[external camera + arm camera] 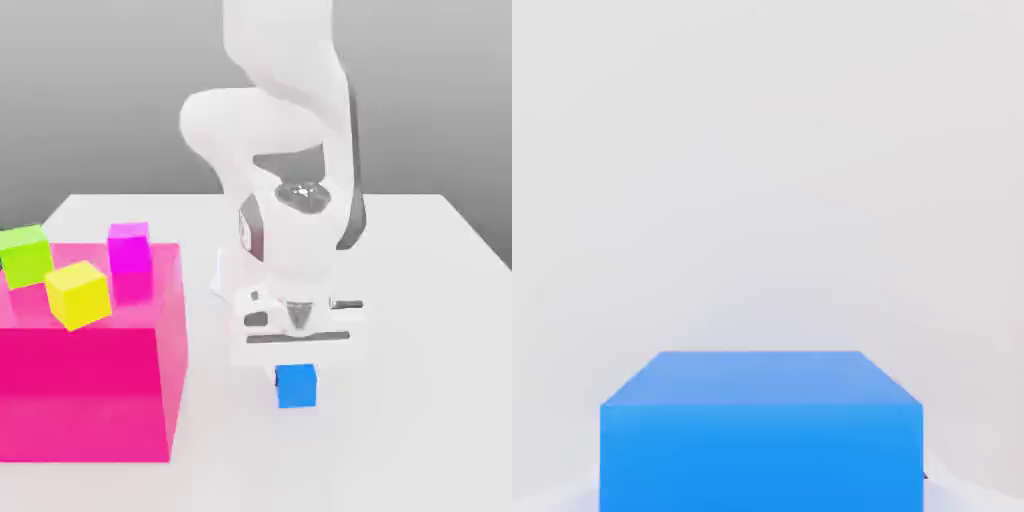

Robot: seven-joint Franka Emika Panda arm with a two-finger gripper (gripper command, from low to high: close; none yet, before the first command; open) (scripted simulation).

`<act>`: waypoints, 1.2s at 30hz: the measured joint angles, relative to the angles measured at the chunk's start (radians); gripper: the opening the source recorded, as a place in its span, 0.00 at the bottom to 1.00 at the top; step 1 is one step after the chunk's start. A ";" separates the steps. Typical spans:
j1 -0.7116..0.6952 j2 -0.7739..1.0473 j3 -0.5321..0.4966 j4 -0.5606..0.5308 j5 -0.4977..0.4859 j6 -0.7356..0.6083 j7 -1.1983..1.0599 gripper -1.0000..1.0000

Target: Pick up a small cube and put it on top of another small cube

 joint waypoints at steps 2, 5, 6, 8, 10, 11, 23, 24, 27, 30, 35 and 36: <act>0.003 -0.070 0.009 -0.012 0.038 -0.057 -0.027 0.00; 0.029 -0.177 -0.002 -0.032 0.094 -0.146 -0.069 0.00; 0.035 -0.211 -0.007 -0.037 0.108 -0.175 -0.078 0.00; 0.006 -0.270 -0.014 -0.017 0.106 -0.240 -0.026 0.00; -0.039 -0.339 -0.013 0.014 0.092 -0.310 0.045 0.00; -0.067 -0.374 -0.007 0.031 0.087 -0.346 0.081 0.00; -0.420 -0.708 -0.024 0.214 0.082 -0.860 0.595 0.00; -0.449 -0.735 -0.024 0.229 0.082 -0.903 0.640 0.00; -0.538 -0.817 -0.024 0.274 0.083 -1.033 0.774 0.00; -0.617 -0.863 -0.034 0.297 0.091 -1.135 0.889 0.00; -0.641 -0.809 -0.045 0.184 0.094 -0.991 0.914 1.00; -0.641 -0.809 -0.045 0.184 0.094 -0.991 0.914 1.00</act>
